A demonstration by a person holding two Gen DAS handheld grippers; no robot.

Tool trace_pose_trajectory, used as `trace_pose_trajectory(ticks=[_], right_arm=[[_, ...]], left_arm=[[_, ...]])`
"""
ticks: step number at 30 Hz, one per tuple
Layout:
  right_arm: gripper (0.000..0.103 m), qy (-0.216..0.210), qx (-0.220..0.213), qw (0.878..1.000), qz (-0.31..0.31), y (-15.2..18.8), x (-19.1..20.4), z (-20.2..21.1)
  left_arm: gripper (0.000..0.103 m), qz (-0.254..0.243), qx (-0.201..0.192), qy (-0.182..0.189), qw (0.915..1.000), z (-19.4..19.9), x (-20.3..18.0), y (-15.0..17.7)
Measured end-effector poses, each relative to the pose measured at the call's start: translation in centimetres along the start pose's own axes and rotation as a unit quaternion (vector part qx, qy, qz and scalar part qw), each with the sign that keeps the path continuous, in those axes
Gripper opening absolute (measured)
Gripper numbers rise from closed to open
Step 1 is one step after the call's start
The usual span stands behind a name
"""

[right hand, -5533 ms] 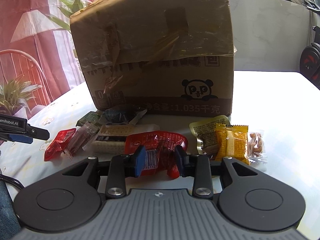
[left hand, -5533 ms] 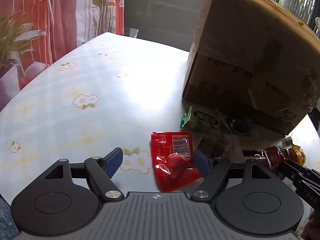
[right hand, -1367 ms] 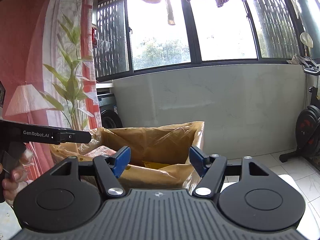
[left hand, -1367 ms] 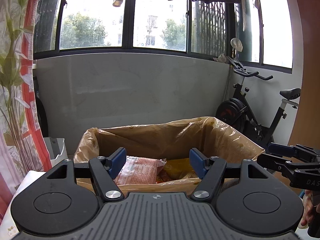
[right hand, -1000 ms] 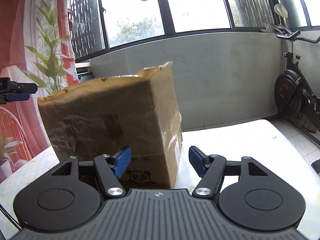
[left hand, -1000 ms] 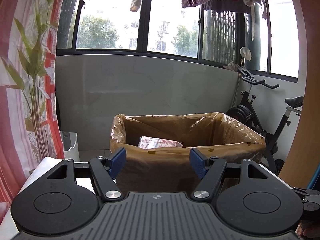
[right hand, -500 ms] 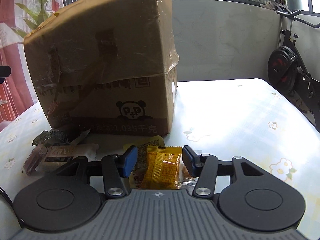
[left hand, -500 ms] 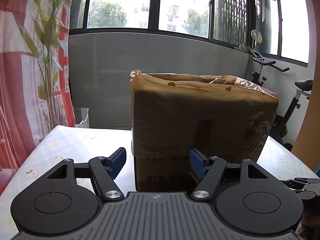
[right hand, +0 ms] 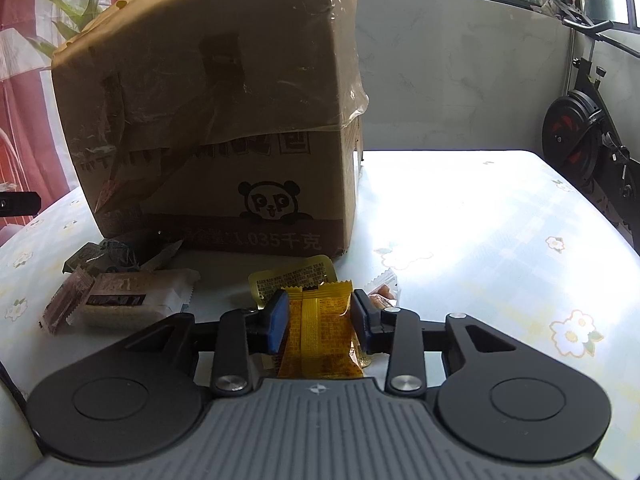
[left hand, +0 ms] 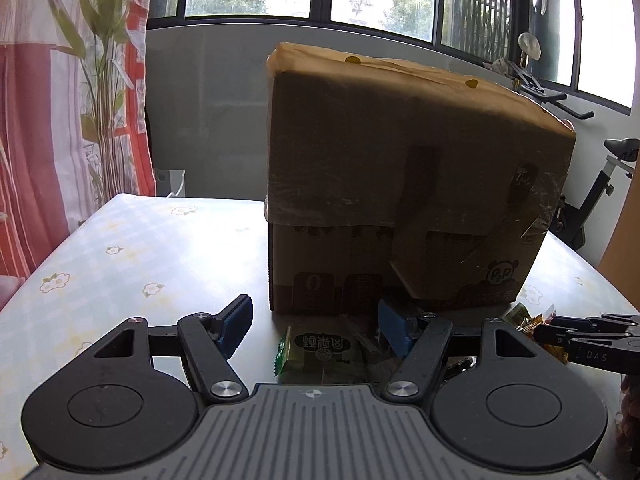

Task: Organize snacks
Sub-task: 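Grasp the yellow cake packet with the right tool while the left tool grasps the brown jerky packet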

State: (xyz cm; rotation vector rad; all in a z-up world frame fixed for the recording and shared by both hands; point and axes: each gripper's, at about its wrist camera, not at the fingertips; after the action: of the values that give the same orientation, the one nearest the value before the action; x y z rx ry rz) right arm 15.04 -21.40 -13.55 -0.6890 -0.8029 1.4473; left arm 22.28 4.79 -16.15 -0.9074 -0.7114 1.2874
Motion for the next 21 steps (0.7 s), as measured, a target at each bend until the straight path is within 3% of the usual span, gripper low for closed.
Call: trace_pose_trajectory(ticks=[6, 15, 21], right_arm=[[0.037, 0.002, 0.008, 1.000, 0.019, 0.0, 0.6, -0.5], [0.037, -0.037, 0.002, 0.996, 0.081, 0.6, 2.4, -0.2], [0.040, -0.030, -0.007, 0.998, 0.062, 0.7, 1.9, -0.1]], left_arm=[[0.072, 0.013, 0.011, 0.004, 0.9998, 0.2, 0.7, 1.3], [0.071, 0.009, 0.022, 0.019, 0.9995, 0.1, -0.1, 2.5], [0.071, 0.009, 0.026, 0.022, 0.9994, 0.2, -0.3, 2.9]])
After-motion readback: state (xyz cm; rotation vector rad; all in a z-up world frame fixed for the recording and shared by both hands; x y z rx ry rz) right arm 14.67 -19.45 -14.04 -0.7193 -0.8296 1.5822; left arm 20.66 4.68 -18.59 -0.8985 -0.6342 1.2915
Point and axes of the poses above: each gripper's, at about its wrist camera, not at the fingertips, and z roughly against the way its jaws point, x to its left, y to its underside, and after that the axes turned 1 degree about -x, right-handed
